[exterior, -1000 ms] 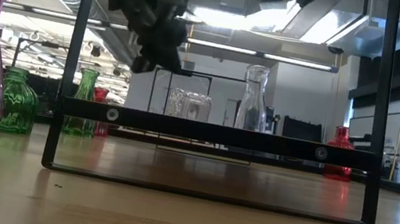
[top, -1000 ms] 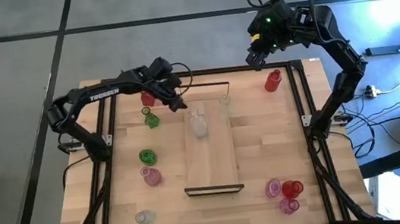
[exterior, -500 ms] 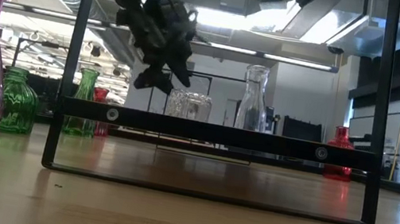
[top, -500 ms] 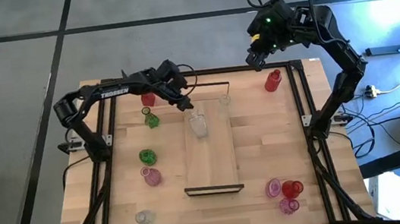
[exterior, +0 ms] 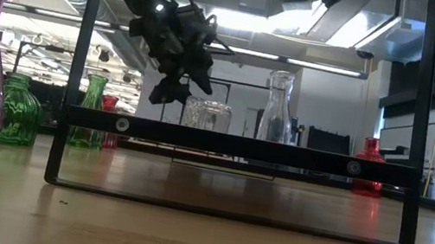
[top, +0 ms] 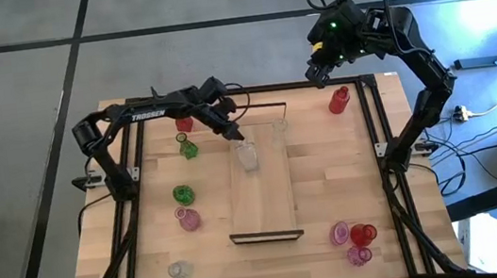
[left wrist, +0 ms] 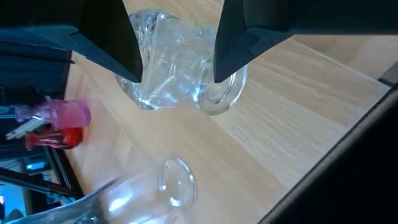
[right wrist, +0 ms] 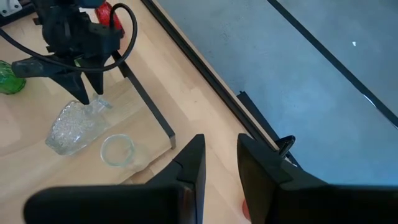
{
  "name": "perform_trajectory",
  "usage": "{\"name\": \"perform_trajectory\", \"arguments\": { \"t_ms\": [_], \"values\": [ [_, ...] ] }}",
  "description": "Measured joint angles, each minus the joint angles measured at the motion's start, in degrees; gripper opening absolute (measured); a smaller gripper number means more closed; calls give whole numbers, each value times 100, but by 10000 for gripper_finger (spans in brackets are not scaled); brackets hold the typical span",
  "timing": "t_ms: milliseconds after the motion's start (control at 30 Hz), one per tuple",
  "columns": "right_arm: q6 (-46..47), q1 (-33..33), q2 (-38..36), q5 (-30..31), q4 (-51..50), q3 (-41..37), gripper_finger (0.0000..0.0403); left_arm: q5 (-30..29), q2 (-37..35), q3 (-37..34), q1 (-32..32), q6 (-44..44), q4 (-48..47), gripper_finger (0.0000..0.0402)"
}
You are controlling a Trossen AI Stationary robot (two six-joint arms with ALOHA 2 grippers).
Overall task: Sort vases onto shelf
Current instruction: Put the top transparent vase aligned with the other transparent vase on the shelf
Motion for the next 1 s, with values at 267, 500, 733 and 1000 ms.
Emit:
{"name": "perform_trajectory", "arguments": {
  "t_ms": [267, 500, 733, 1000],
  "values": [
    [-2, -2, 0, -7, 1, 0, 76, 136, -2, 11, -37, -138, -204, 191],
    [-5, -1, 0, -2, 1, 0, 76, 359, -17, 23, -72, -228, -484, 191],
    [-53, -2, -3, 11, 0, 0, 76, 258, -24, 23, -175, -232, -832, 191],
    [-70, -2, -4, 10, 0, 0, 76, -548, -26, 24, -332, -755, -811, 191]
  ]
}}
